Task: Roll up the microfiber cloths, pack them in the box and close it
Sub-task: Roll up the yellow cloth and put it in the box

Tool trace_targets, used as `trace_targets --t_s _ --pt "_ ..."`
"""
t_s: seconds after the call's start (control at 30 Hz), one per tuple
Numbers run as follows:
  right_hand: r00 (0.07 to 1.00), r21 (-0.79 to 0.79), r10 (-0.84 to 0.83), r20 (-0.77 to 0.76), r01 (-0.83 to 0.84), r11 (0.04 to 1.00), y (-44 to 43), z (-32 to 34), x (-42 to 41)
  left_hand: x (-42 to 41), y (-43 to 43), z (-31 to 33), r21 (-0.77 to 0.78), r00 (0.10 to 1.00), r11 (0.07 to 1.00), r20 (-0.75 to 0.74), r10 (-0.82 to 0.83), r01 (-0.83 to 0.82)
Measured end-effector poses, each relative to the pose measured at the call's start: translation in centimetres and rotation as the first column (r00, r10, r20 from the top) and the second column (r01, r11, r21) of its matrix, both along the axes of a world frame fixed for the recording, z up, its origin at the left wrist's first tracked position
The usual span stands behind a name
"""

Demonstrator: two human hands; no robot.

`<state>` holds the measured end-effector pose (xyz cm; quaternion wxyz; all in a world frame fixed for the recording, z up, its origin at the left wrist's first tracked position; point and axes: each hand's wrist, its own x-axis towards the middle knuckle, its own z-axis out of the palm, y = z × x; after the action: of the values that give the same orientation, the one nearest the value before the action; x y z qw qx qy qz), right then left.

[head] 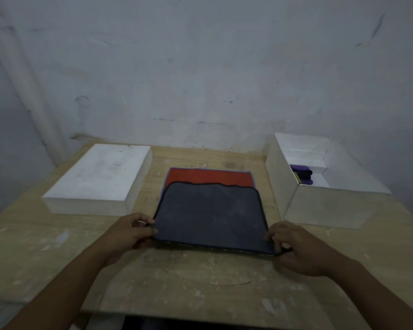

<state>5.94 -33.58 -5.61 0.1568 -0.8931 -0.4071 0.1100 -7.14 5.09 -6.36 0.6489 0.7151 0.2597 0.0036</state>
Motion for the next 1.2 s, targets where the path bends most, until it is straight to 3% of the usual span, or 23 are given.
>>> trace_targets --t_s 0.13,0.3,0.37,0.47,0.53,0.63,0.77,0.93,1.2 --pt "0.920 0.131 -0.064 -0.386 0.123 0.984 -1.3 0.6 -0.8 -1.3 0.6 0.1 -0.064 0.998 0.996 -0.032 -0.058 0.056" --pt "0.880 0.323 -0.075 -0.469 0.250 0.913 -1.2 2.0 -0.9 -0.9 0.4 0.9 -0.079 0.979 0.992 0.173 0.109 -0.096" --pt "0.886 0.427 -0.128 -0.445 0.335 0.840 -0.6 2.4 -0.7 -0.4 0.5 1.0 -0.095 0.971 0.992 0.216 0.100 -0.082" --pt "0.817 0.586 -0.147 -0.558 0.513 0.627 0.7 2.1 0.6 0.7 0.9 0.8 -0.043 0.977 0.999 0.215 0.012 -0.003" --pt "0.729 0.592 -0.137 -0.670 0.636 0.495 1.6 1.2 1.6 1.8 1.0 0.5 0.003 0.982 0.999 0.181 -0.046 0.046" --pt "0.643 0.536 -0.189 -0.742 0.738 0.410 2.9 -0.2 2.7 3.6 1.3 0.0 0.091 0.988 0.995 0.144 -0.057 0.044" --pt "0.579 0.485 -0.285 -0.764 0.806 0.339 4.6 -2.1 4.0 6.0 2.0 -0.1 0.203 0.990 0.979 0.142 -0.026 -0.003" --pt "0.628 0.506 -0.472 -0.619 0.778 0.371 6.7 -3.5 5.7 9.3 3.2 -0.9 0.190 0.996 0.982 0.092 -0.012 -0.006" --pt "0.563 0.568 -0.680 -0.470 0.783 0.255 9.6 -4.8 8.2 13.2 3.1 -2.4 0.159 0.995 0.984 0.066 0.071 -0.081"
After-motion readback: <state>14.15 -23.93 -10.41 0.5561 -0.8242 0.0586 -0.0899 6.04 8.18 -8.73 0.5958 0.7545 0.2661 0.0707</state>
